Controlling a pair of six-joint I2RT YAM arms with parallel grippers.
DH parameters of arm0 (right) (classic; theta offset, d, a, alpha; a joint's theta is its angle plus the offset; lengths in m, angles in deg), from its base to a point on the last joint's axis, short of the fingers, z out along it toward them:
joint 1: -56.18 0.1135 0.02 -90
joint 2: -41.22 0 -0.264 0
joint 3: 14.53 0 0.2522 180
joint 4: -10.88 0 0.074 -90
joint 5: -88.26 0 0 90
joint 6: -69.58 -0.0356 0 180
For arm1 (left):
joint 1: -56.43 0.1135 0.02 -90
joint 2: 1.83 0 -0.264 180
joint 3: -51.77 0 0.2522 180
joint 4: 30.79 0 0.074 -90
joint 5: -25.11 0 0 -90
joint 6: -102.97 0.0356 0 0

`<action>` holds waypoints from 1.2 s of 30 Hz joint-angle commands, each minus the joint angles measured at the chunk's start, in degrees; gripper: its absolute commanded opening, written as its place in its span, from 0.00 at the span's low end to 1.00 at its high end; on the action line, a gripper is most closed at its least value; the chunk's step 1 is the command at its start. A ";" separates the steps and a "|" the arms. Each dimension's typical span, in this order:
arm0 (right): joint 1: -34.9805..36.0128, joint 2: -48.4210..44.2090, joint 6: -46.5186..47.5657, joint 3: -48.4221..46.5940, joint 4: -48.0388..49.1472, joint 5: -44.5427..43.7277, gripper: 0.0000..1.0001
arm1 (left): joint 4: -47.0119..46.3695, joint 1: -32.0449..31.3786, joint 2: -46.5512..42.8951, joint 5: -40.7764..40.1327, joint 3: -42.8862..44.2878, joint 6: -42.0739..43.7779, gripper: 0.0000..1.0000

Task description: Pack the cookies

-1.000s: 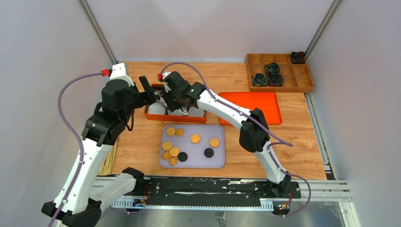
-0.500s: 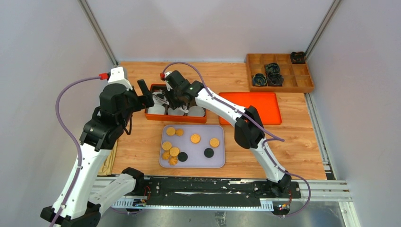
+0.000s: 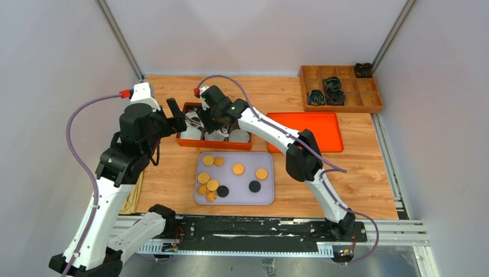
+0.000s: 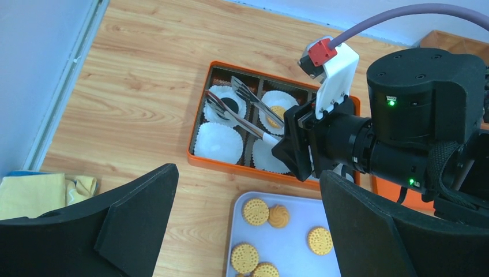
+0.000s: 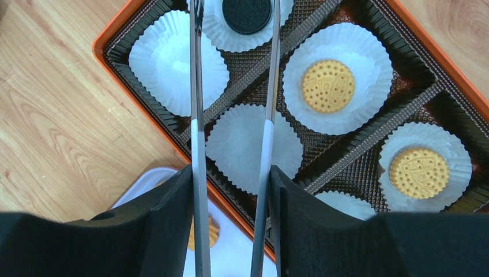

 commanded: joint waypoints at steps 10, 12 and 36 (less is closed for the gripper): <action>0.29 -22.02 1.63 19.48 5.94 -6.43 0.45 | -0.46 0.29 -0.71 1.44 -1.15 0.10 1.00; 0.85 -27.12 1.65 25.63 6.16 -7.24 0.45 | -1.19 0.21 -0.38 1.86 -2.12 -0.30 1.00; 14.62 -76.00 -22.41 73.28 -13.65 -20.45 0.47 | -8.59 0.21 2.48 14.84 -9.94 -3.00 1.00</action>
